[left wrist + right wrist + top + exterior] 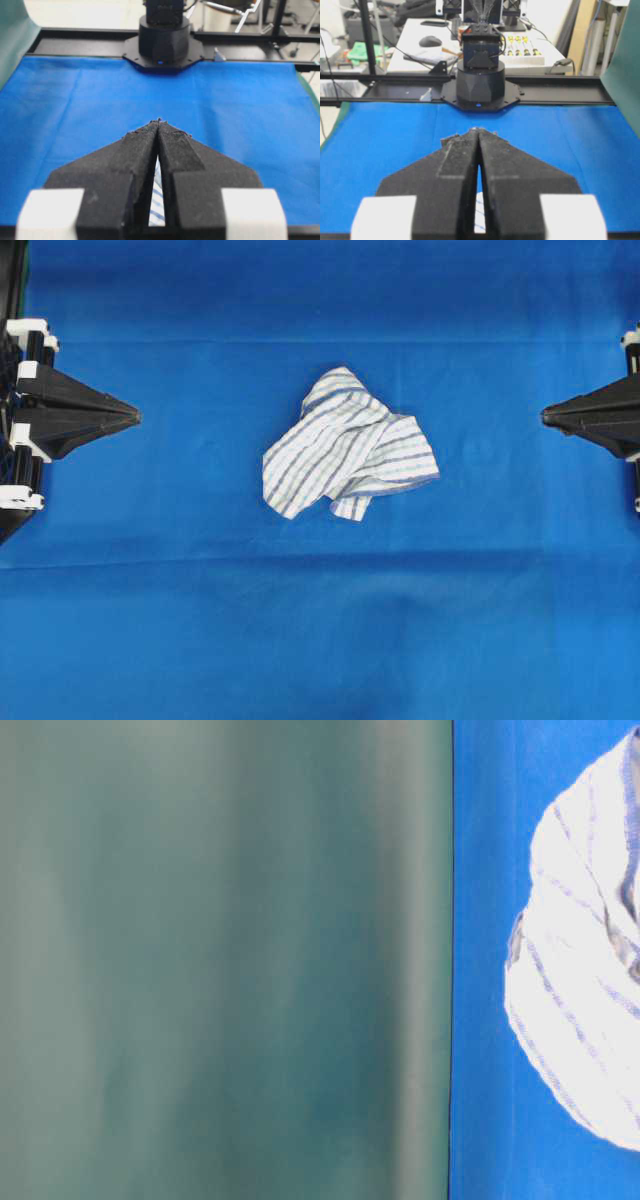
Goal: Lift the towel with both arms.
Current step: 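Move both grippers inward and pinch opposite edges of the striped towel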
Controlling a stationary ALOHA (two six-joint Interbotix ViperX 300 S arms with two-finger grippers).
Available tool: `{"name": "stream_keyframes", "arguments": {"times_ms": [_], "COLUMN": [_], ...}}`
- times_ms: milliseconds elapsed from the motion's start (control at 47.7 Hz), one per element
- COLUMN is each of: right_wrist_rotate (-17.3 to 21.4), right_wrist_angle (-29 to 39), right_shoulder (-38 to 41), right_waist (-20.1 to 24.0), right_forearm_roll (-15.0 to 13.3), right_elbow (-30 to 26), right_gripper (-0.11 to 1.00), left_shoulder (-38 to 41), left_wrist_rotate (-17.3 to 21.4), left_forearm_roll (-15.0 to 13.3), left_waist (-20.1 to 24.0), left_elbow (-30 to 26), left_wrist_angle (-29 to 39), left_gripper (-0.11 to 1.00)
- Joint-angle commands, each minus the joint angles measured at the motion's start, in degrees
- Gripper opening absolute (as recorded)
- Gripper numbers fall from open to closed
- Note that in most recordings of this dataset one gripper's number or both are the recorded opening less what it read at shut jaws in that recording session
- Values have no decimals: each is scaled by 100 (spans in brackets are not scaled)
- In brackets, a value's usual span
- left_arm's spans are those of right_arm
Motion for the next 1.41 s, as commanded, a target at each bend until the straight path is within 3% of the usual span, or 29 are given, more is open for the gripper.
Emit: {"name": "stream_keyframes", "arguments": {"times_ms": [0,231,608,692,902,965,1384], "right_wrist_rotate": [-9,26,229,290,316,325,334], "right_wrist_angle": [-18,527,545,571,650,650,668], "right_shoulder": [53,457,1802,2180,3419,3806,5818], "right_waist": [-9,-9,-9,-9,18,18,0], "right_forearm_roll": [0,0,0,0,0,9,18], "right_elbow": [-105,-316,-431,-510,-835,-967,-1863], "right_gripper": [0,0,1,7,65,67,64], "left_shoulder": [97,510,2048,2452,3568,3894,5854], "left_wrist_rotate": [26,44,35,26,53,53,62], "left_forearm_roll": [-79,-79,-88,-88,-88,-88,-88], "left_waist": [-62,-70,-70,-79,-88,-88,-88], "left_elbow": [-141,-141,-343,-448,-773,-879,-1644], "left_wrist_angle": [-18,-281,-747,-747,-729,-721,-721], "left_gripper": [0,0,2,17,77,89,90]}}
